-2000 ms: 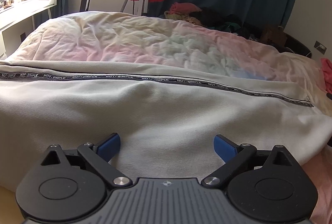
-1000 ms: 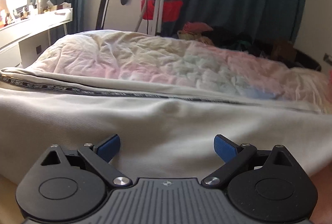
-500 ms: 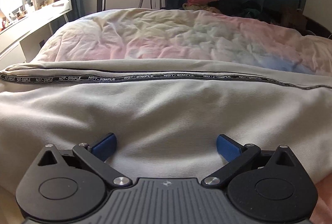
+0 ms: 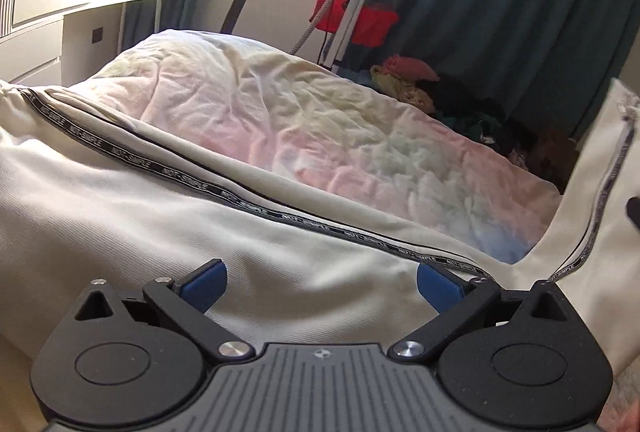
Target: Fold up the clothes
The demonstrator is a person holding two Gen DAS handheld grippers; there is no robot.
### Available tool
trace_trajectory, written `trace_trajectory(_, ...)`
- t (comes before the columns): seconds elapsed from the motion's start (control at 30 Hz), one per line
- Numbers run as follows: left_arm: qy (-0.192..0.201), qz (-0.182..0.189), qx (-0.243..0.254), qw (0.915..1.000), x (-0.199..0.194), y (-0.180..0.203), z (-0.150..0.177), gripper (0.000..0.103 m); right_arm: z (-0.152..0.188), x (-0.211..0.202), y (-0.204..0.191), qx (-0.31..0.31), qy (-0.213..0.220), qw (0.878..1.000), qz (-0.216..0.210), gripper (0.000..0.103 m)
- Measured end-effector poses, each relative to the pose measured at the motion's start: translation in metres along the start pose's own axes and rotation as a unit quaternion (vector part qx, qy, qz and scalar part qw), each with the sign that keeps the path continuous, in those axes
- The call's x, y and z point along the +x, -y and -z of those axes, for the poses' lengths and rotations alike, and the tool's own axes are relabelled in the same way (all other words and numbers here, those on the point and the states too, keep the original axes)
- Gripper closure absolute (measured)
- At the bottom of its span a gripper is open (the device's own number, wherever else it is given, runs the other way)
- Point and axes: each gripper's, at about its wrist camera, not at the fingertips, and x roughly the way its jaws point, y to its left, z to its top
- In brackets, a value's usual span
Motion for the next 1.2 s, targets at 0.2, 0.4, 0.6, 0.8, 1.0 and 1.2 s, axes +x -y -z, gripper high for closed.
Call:
trace_trajectory(0.2, -0.009, 0.003, -0.115, 0.9933, 0.001, -0.058, -0.021, 0.002, 0.049, 0.015, -0.081, -0.076, -0.082, 0.986, -0.124, 0.093)
trace_trajectory(0.4, -0.006, 0.034, -0.16, 0.9864, -0.001, -0.071, -0.024, 0.002, 0.071, 0.019, -0.092, -0.104, -0.111, 0.977, -0.148, 0.092)
trace_trajectory(0.6, 0.008, 0.051, -0.146, 0.988, -0.002, -0.065, -0.026, 0.002, 0.034, 0.007, -0.117, -0.098, -0.066, 0.98, -0.162, 0.091)
trace_trajectory(0.8, 0.003, 0.052, -0.133, 0.9897, -0.003, -0.062, -0.029, 0.002, 0.048, 0.013, -0.121, -0.058, -0.119, 0.972, -0.193, 0.077)
trace_trajectory(1.0, 0.008, 0.057, -0.098, 0.9935, -0.014, -0.054, -0.03, 0.002, 0.035, 0.018, -0.092, 0.079, -0.207, 0.928, -0.299, 0.02)
trace_trajectory(1.2, -0.005, 0.089, -0.072, 0.9934, -0.026, -0.049, -0.028, 0.003, 0.02, 0.013, -0.036, 0.246, -0.229, 0.869, -0.362, 0.021)
